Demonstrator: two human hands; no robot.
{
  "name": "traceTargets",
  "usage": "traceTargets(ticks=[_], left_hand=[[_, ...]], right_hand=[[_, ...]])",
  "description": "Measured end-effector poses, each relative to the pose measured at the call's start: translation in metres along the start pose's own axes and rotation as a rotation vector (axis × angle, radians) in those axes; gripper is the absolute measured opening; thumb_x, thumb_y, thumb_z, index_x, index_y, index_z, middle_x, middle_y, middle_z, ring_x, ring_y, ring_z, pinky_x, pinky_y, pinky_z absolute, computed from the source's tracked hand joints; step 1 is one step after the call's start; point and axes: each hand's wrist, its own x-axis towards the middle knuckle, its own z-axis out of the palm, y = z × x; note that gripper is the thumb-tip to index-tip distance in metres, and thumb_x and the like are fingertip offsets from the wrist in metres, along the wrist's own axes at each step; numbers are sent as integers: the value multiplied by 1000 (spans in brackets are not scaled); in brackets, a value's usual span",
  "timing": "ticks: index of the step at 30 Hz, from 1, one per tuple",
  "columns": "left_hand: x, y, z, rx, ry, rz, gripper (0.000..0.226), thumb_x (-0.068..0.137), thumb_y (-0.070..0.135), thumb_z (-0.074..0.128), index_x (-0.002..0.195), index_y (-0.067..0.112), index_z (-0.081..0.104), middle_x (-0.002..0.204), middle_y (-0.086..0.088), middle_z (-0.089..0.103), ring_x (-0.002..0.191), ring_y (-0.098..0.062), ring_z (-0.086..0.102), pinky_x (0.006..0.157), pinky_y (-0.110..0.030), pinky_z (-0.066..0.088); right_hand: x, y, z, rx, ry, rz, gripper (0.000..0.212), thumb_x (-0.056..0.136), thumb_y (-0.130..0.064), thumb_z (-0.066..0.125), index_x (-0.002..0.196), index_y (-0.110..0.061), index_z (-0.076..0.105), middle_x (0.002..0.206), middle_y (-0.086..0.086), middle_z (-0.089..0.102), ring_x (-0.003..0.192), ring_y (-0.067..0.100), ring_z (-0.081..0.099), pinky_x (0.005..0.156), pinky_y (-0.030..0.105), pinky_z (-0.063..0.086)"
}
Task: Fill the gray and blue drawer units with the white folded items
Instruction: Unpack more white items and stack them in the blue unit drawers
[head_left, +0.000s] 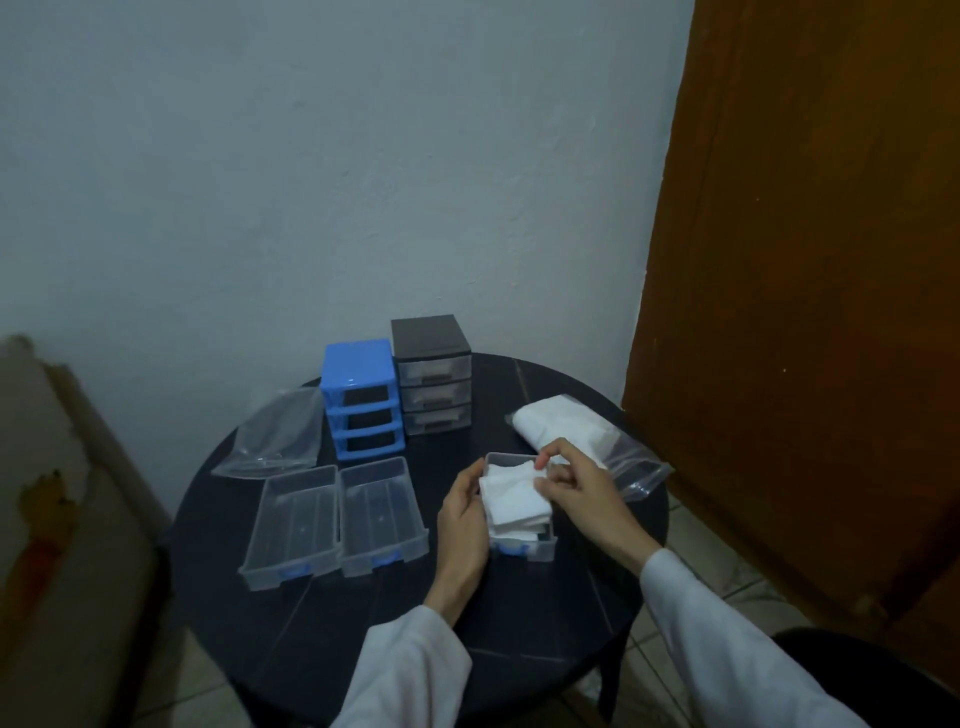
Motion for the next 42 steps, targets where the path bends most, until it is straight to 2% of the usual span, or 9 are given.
traceTargets(ticks=[10,15,20,27,30,33,37,39,42], left_hand=[[0,-4,-2,-10,1,3,30,95,4,42,113,21,60,108,3,65,101,-12,61,89,-28,50],[-1,-4,-2,-12,1,-9,29,96,7,42,118,16,59,111,-1,64,101,-11,61,84,-21,49],[-2,-3,0,24,19,-11,31,96,8,42,124,12,57,116,-3,63,103,-14,60,86,-22,48],[-4,-1,2,110,49,38,32,98,7,39,127,8,53,120,-4,59,97,-8,56,70,-1,44],[-7,6,2,178,69,124,39,95,-2,35,128,10,51,125,-3,55,106,-7,51,85,-8,40],[-12,13,8,291,111,290,37,92,-4,41,122,12,54,123,0,55,112,-6,48,98,-20,37],[-21,30,27,530,157,557,29,85,0,53,108,18,58,107,8,54,101,-6,47,95,-19,36],[-25,37,41,563,69,627,23,86,6,56,103,20,58,103,9,53,96,-2,46,85,-11,36],[-21,37,65,650,-126,582,22,84,17,61,104,20,53,107,4,54,99,-9,46,83,-24,44]], right_hand=[[2,8,11,-559,64,-158,8,84,-26,65,83,-18,62,93,-5,46,86,9,49,76,22,41],[-5,1,12,-570,139,-200,16,89,-27,57,100,-17,66,108,-2,55,97,11,53,92,33,44],[-11,-3,15,-643,-80,-216,31,91,-25,55,121,-18,60,121,-1,58,109,14,55,96,29,43],[-13,0,10,-540,-24,-207,23,90,-23,57,112,-20,64,112,-2,63,102,11,57,95,29,42],[-15,3,-3,-392,114,-179,16,89,-15,57,101,-19,67,99,-5,63,89,5,57,77,11,43],[-20,12,-26,-381,179,-113,13,87,-9,58,89,-20,65,86,-6,62,79,3,57,69,13,46],[-28,32,-53,-447,203,-18,15,88,-6,56,92,-18,65,91,-1,64,84,8,60,75,20,50],[-29,41,-61,-472,189,8,18,88,-5,55,99,-16,65,99,-1,63,91,8,58,77,16,45],[-25,48,-62,-480,142,-13,25,87,-4,56,108,-15,64,109,-2,64,101,7,57,84,13,39]])
